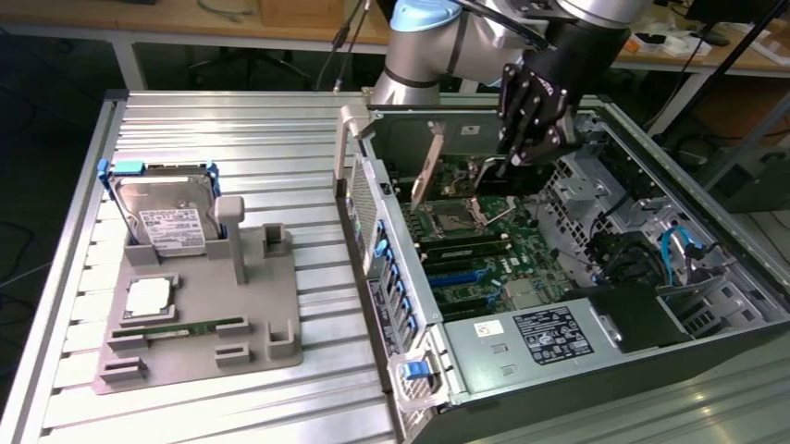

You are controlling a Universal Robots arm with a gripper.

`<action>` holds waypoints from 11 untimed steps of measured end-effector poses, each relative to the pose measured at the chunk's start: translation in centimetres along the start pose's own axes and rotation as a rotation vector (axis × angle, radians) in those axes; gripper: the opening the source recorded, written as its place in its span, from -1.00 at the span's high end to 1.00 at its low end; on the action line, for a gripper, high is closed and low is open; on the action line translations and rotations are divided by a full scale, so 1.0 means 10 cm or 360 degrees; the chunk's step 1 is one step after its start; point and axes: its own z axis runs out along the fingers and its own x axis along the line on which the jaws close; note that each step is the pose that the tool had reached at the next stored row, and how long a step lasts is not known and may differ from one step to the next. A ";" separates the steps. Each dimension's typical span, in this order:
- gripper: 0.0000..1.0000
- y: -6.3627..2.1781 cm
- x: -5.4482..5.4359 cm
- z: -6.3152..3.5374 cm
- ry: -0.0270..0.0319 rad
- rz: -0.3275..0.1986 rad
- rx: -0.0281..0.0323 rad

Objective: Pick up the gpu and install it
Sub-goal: 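Insert the gpu into the slot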

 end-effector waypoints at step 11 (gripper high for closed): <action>0.46 -0.001 0.00 0.049 0.00014 -0.0006 0.00000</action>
